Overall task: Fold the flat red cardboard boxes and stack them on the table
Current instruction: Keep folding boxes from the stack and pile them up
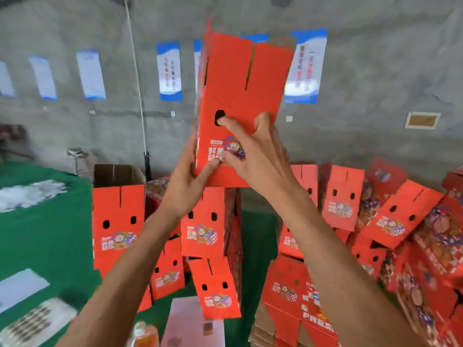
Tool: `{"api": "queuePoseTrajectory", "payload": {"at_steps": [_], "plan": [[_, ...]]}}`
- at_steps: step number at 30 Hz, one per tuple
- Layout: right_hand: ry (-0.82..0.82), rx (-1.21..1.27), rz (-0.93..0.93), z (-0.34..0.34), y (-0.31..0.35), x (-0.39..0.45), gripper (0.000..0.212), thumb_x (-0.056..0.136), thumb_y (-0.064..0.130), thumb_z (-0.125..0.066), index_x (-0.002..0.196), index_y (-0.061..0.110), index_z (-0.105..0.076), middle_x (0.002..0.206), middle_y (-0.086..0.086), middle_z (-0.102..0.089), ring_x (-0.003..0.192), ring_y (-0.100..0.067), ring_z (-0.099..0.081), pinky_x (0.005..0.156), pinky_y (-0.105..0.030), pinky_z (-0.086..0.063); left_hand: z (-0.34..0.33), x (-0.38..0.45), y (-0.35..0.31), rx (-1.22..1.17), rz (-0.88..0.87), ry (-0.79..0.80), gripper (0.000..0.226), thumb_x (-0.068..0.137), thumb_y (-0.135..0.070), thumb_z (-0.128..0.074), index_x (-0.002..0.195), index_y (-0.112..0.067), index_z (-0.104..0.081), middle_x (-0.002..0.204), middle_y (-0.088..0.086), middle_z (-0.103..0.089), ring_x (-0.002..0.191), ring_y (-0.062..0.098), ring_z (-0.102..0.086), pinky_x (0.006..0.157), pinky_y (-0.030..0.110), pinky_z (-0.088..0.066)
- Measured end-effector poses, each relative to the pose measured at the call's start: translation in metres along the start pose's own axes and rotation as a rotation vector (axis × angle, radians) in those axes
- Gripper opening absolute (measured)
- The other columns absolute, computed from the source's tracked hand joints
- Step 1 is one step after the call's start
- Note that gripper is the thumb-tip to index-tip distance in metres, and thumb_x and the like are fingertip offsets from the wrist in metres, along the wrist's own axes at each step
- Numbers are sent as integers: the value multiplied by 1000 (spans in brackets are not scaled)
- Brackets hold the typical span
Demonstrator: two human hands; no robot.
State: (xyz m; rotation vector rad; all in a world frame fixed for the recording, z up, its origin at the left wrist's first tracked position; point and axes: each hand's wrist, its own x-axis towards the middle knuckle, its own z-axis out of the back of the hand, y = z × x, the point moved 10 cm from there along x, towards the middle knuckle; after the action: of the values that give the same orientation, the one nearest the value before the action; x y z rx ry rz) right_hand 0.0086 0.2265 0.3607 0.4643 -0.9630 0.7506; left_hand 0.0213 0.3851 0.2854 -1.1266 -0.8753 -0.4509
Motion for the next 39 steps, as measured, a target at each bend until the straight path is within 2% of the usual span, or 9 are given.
{"api": "queuePoseTrajectory", "payload": {"at_steps": [3,7,11,17,21,24,29,34,39], "plan": [[-55,50,92,-32,46,50,63,89,36,-71,148,42,-49,115,-10,-39,107,-34,-51,75,-42,-52,71,24,11,10,15,-112,67,104,-22,-63,162,-16,-29,152,-3,-56,135,12,-58,107,25,-48],[24,67,144,-104,85,101,64,90,32,-70,150,43,-47,121,-13,-40,111,-36,-49,83,-45,-53,139,47,48,72,75,-179,58,104,-13,-61,155,-10,-34,148,7,-58,135,21,-57,114,44,-46],[167,51,188,-190,97,112,62,95,27,-61,151,46,-43,121,-12,-39,107,-37,-49,87,-49,-52,180,61,114,259,256,-176,58,97,-1,-69,144,-4,-36,123,1,-63,109,12,-65,106,52,-50],[308,86,134,-280,74,106,63,97,25,-60,154,43,-39,120,-12,-36,107,-36,-49,87,-50,-54,197,75,192,454,433,-109,75,85,-12,-84,143,-10,-37,125,8,-68,112,29,-68,98,49,-54],[263,95,89,-294,47,112,61,97,25,-63,152,41,-43,117,-13,-37,105,-37,-49,88,-50,-53,188,91,210,516,404,-59,80,81,-19,-87,145,-16,-38,135,6,-66,115,19,-67,97,37,-54],[213,121,66,-293,31,115,61,96,24,-64,152,40,-45,117,-14,-37,105,-37,-49,87,-48,-53,178,104,212,461,363,-45,79,82,-16,-86,145,-17,-39,132,5,-67,112,18,-69,94,41,-58],[163,107,83,-288,25,127,61,96,22,-62,152,39,-47,116,-15,-40,103,-38,-50,86,-49,-52,173,119,215,417,339,-83,72,86,-11,-82,142,-16,-38,126,3,-67,95,-4,-67,70,12,-55],[368,5,97,-325,31,122,61,97,36,-62,154,46,-40,123,-14,-40,109,-39,-51,97,-48,-48,167,116,237,618,475,-24,74,86,-22,-82,140,-11,-32,125,18,-65,110,36,-65,89,44,-52],[684,124,34,-367,19,113,61,94,62,-58,151,50,-42,127,-13,-50,126,-36,-48,109,-42,-41,176,94,269,846,657,78,74,86,-31,-79,135,-7,-29,126,23,-62,118,45,-60,101,48,-46]]}}
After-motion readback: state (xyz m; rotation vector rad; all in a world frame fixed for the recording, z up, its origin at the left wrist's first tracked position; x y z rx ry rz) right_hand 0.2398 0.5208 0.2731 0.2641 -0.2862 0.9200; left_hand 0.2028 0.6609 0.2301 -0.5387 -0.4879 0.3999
